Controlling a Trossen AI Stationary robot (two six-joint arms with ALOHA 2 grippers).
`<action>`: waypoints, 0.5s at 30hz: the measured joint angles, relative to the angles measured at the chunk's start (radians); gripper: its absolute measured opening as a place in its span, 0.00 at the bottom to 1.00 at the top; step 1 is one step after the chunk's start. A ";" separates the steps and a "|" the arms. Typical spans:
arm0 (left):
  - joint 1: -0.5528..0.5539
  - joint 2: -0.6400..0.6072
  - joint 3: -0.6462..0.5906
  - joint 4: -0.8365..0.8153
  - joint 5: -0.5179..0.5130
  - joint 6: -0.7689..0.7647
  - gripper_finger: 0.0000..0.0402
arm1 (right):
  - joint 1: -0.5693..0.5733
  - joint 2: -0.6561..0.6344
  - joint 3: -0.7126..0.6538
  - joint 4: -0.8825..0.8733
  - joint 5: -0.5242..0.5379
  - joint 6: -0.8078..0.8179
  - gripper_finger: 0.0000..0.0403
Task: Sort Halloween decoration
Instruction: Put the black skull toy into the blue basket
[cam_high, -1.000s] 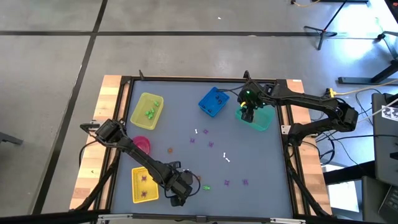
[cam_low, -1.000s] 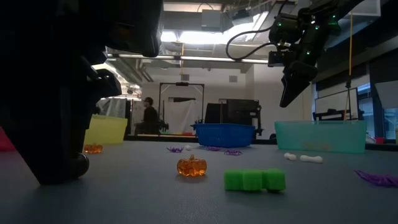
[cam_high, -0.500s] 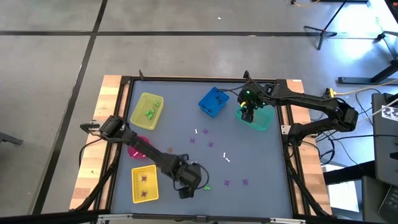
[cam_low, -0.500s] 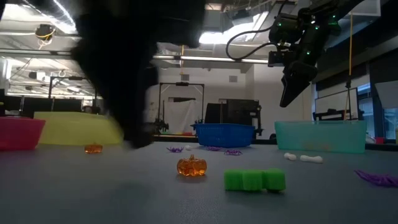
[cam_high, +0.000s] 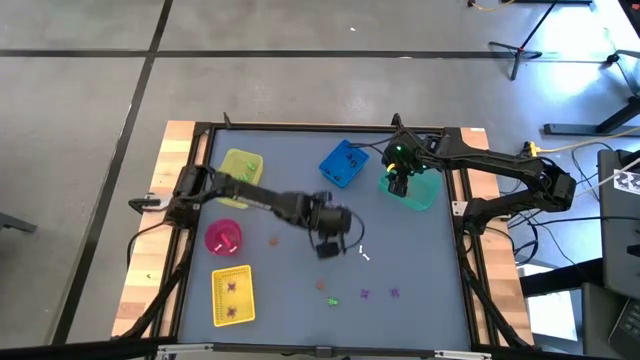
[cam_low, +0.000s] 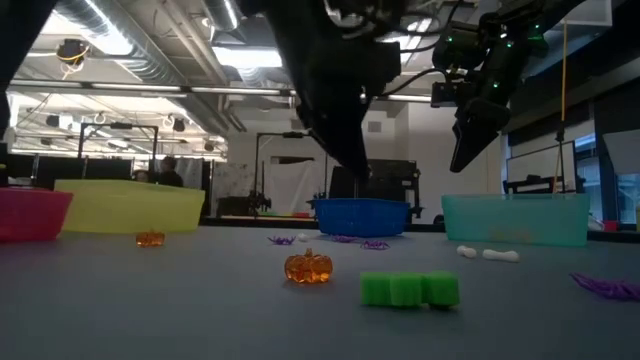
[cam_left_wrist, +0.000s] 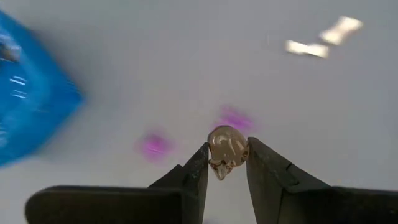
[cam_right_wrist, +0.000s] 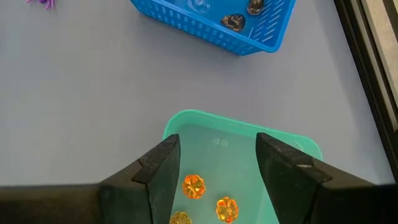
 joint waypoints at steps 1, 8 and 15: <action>0.028 0.000 0.007 0.001 0.000 0.030 0.17 | 0.000 0.000 0.000 0.000 0.000 0.000 0.52; 0.191 0.000 0.026 0.040 -0.002 0.199 0.17 | 0.000 0.000 0.000 -0.001 0.000 0.000 0.52; 0.313 0.000 0.026 0.120 0.014 0.290 0.17 | 0.000 0.000 0.000 0.000 0.000 0.000 0.52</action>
